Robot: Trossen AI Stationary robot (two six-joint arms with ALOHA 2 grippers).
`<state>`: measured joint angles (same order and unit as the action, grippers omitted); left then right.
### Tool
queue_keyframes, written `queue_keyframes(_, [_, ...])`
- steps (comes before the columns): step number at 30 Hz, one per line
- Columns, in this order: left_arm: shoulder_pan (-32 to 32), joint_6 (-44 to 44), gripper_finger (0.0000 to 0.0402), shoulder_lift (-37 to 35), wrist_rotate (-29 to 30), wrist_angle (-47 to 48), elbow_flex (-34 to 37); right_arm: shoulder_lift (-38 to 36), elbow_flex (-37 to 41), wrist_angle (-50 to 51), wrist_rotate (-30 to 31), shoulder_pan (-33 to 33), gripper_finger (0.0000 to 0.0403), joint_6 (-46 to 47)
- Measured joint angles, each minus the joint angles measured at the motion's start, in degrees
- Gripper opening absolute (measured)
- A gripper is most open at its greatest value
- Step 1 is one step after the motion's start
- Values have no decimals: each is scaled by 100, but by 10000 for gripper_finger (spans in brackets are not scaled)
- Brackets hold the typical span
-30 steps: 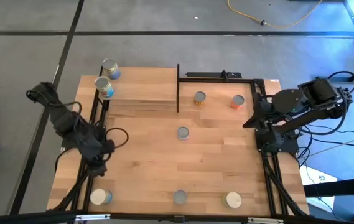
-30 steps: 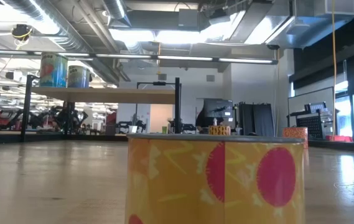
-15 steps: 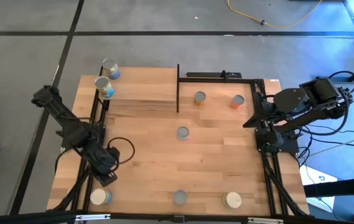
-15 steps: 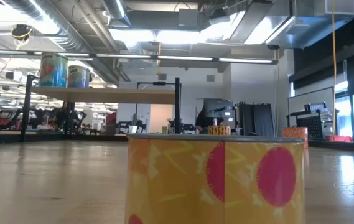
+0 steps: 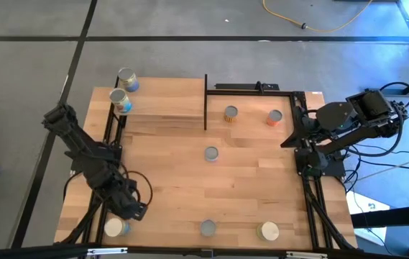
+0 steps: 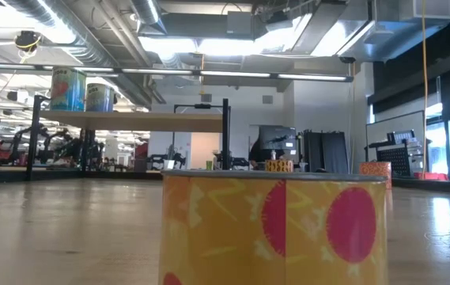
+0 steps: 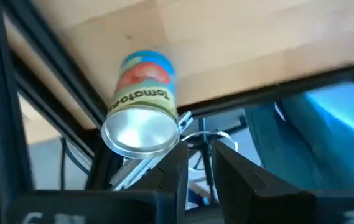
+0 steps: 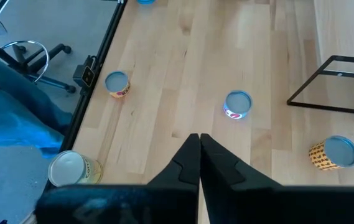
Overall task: Pick and place cans onto a shelf
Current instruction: Put the blue canned tomatoes on the shelf
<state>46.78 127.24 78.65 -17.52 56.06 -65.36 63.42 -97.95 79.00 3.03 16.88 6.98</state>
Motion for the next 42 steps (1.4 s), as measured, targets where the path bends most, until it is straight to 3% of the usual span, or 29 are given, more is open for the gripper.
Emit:
queue_keyframes(5, [496,1066,63,414,146,-541,0,0,0,0,0,0,7,-11])
queue_keyframes(15, [849,1067,66,831,306,-702,2,0,0,-3,-2,0,7,21])
queue_keyframes(35, [879,949,66,1030,249,-770,2,2,0,-168,0,0,7,2])
queue_keyframes(42, [872,868,66,1060,497,-757,2,2,0,-166,-2,0,7,4])
